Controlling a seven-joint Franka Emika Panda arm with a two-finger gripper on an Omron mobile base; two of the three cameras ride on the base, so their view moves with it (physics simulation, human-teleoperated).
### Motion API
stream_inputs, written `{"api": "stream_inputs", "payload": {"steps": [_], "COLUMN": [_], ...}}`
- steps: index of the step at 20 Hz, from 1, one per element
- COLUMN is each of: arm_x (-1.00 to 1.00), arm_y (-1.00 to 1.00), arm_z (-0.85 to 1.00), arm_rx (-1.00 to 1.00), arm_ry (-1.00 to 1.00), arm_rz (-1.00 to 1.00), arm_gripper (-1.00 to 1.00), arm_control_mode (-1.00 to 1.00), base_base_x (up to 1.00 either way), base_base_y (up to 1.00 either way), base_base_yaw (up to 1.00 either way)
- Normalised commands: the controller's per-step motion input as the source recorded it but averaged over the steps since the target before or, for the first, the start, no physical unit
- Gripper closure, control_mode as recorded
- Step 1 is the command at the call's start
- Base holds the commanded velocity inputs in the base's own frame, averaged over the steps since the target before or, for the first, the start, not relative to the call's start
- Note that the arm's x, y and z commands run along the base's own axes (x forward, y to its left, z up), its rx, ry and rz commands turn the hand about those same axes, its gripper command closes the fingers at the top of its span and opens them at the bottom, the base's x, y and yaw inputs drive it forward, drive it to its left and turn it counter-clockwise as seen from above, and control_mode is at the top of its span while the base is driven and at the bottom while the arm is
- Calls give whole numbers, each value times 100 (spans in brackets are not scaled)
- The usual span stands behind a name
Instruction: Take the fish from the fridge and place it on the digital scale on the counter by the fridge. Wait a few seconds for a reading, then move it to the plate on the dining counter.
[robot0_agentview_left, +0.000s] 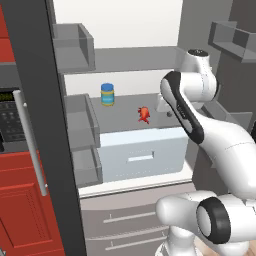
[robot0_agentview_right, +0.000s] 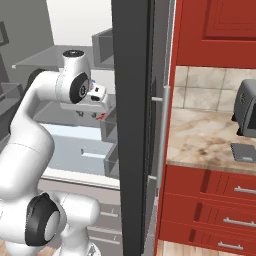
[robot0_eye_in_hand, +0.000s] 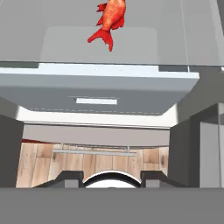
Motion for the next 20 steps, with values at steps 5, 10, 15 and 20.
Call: {"api": "stream_inputs", "payload": {"steps": [5,10,15,20], "arm_x": [-1,0,9,21], "arm_y": [25,35,11,0], "arm_z": [-18,-37,-31,-21], "arm_rx": [0,0,0,-2], "arm_ry": [1,-5,-12,-17], "arm_rz": [0,0,-4,-7], "arm_gripper": [-100,-100,-100,-100], "arm_control_mode": [-100,-100,-100,-100], "base_base_x": [0,0,0,0], "base_base_y": [0,0,0,0], "base_base_yaw": [0,0,0,0]}}
